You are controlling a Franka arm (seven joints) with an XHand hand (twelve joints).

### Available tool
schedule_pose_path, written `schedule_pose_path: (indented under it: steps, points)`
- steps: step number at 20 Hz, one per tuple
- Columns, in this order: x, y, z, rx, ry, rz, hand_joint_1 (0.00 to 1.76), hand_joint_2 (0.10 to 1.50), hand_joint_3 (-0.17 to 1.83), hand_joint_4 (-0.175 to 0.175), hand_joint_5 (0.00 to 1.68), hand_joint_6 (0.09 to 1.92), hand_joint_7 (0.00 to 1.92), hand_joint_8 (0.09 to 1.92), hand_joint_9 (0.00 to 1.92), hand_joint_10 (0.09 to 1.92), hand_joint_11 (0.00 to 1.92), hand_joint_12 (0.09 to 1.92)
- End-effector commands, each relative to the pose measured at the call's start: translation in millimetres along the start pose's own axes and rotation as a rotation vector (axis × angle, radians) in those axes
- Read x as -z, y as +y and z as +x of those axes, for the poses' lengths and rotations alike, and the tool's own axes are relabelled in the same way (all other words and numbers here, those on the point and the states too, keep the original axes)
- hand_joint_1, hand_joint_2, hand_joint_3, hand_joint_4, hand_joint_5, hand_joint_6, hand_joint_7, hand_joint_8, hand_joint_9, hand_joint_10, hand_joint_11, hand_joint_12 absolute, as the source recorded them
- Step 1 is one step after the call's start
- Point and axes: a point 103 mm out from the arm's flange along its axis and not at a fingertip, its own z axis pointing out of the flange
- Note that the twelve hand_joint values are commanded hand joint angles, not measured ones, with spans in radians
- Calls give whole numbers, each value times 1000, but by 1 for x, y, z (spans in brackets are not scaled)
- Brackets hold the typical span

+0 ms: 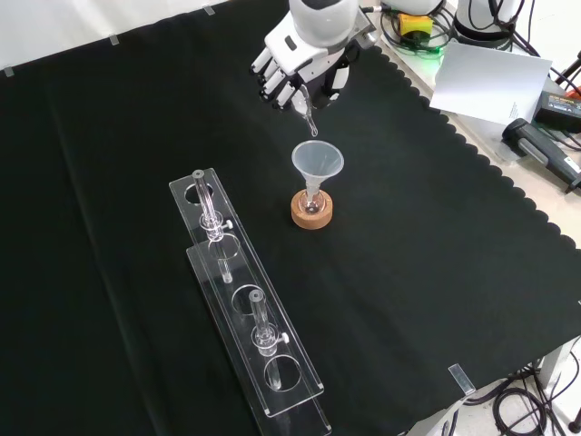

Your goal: Pour all the NaCl from the weighing funnel into the round-bottom flask.

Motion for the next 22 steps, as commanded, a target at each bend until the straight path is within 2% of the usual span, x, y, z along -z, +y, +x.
schedule_pose_path:
  steps: [1,11,12,13,17,22]
  points:
    - [4,4,8,-10,-48,6,1120,643,689,175,1262,708,678,593,931,388,642,1227]
    - [14,5,17,-12,-95,8,1120,643,690,175,1261,711,675,593,930,387,642,1225]
    - [12,6,14,-14,-95,10,1120,643,690,175,1260,711,675,593,930,387,643,1225]
    - [3,9,0,-12,-79,14,1120,643,690,175,1260,711,675,593,930,387,643,1225]
    - [-3,11,-11,-17,-70,23,1120,643,691,175,1260,712,672,592,930,386,643,1224]
    - [7,8,9,-32,-87,31,1120,642,692,175,1260,714,669,591,928,385,643,1223]
